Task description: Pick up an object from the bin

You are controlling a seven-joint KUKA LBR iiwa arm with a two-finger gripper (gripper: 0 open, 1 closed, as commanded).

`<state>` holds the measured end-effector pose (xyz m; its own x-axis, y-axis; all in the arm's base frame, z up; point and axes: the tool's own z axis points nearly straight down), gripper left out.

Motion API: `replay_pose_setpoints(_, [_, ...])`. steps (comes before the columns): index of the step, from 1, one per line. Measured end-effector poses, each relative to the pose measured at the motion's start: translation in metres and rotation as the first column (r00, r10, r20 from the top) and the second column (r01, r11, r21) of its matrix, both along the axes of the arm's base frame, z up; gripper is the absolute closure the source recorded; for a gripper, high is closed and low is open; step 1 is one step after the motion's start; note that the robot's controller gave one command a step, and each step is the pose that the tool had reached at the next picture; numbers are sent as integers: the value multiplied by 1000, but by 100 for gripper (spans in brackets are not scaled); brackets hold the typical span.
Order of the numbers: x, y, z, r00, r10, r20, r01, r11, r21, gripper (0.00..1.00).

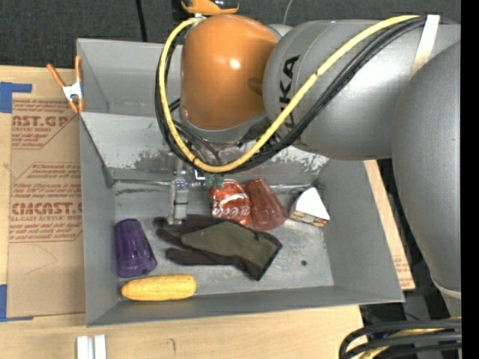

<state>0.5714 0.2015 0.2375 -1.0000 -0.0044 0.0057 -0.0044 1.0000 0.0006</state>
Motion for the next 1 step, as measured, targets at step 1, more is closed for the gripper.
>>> replay_pose_setpoints(1, [1, -1, 5, 1000, -3, 7, 3, 1000, 2, 0])
